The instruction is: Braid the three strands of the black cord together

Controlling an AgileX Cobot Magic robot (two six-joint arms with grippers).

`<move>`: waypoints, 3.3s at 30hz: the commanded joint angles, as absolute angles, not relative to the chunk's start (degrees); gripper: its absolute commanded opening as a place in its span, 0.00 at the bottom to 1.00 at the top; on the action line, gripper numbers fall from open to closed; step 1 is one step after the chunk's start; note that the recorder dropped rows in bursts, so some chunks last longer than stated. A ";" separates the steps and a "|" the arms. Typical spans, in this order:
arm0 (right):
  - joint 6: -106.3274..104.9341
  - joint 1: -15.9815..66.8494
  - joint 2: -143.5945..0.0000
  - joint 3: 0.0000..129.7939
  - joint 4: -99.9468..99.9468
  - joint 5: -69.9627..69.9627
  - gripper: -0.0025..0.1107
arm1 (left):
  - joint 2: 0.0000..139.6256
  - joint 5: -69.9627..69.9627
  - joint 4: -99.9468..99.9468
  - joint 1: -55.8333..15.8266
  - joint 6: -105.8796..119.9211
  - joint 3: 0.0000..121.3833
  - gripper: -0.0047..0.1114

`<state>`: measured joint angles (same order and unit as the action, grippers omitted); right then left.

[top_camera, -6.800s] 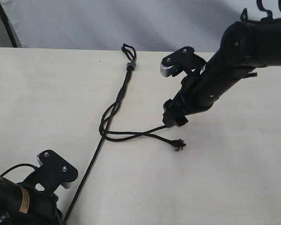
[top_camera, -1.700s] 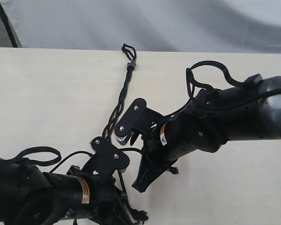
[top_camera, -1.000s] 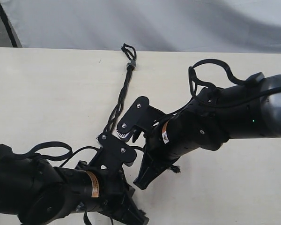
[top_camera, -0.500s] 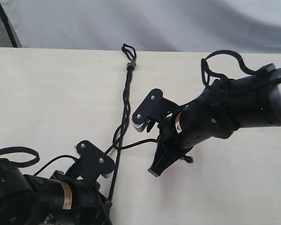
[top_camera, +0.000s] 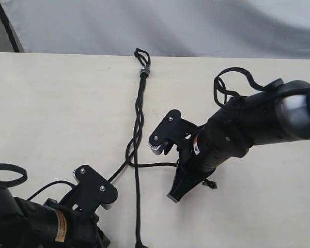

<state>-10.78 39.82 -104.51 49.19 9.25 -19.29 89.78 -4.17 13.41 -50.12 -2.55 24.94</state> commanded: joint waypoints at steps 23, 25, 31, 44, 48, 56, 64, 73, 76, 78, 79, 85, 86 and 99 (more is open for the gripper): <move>-4.17 39.40 -83.07 48.49 10.64 -25.08 0.60 | 89.35 -9.53 13.31 -50.49 -2.81 28.54 0.04; -2.92 39.40 -77.55 46.32 10.64 -24.52 0.60 | 89.35 -11.17 13.31 -50.49 -2.81 31.22 0.04; 2.72 39.40 -65.23 34.80 10.39 -23.27 0.60 | 89.35 -13.14 13.31 -50.49 -2.34 37.61 0.04; 4.26 39.40 -53.67 19.90 10.39 -5.48 0.60 | 98.09 -22.41 13.31 -50.49 -2.34 46.50 0.52; 4.26 39.40 -53.67 19.90 10.39 -5.48 0.60 | 101.16 -24.24 13.77 -50.49 -2.34 48.38 0.53; 4.26 39.40 -53.67 19.90 10.39 -5.48 0.60 | 105.95 -26.75 13.73 -50.49 -2.34 48.50 0.40; 4.26 39.40 -53.62 19.90 10.39 -5.37 0.60 | 104.42 -29.67 9.21 -50.49 -2.34 48.50 0.04; 4.26 39.40 -53.62 19.90 10.39 -5.37 0.60 | 94.90 -36.05 -13.35 -50.49 -4.11 48.50 0.04; 4.26 39.40 -53.62 19.90 10.39 -5.37 0.60 | 94.49 -36.92 -20.12 -50.49 -4.51 48.19 0.04; 4.26 39.40 -53.62 19.90 10.39 -5.37 0.60 | 94.62 -36.81 -24.08 -50.17 -4.78 47.64 0.04; 4.26 39.40 -53.62 19.90 10.39 -5.37 0.60 | 94.62 -36.81 -25.31 -49.70 -5.20 47.26 0.04; 4.26 39.40 -53.62 19.90 10.39 -5.22 0.60 | 94.62 -32.33 -30.25 -44.15 -6.46 44.33 0.04; 4.26 39.40 -53.62 19.90 10.39 -5.22 0.60 | 94.62 -30.64 -30.35 -43.03 -6.46 43.63 0.04; 4.26 39.40 -53.62 19.90 10.39 -5.22 0.60 | 94.62 -18.76 -30.35 -37.85 -6.24 37.42 0.04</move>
<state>4.26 39.75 -54.04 20.07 9.95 -5.77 94.94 -20.64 -30.52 -37.99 -5.76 38.41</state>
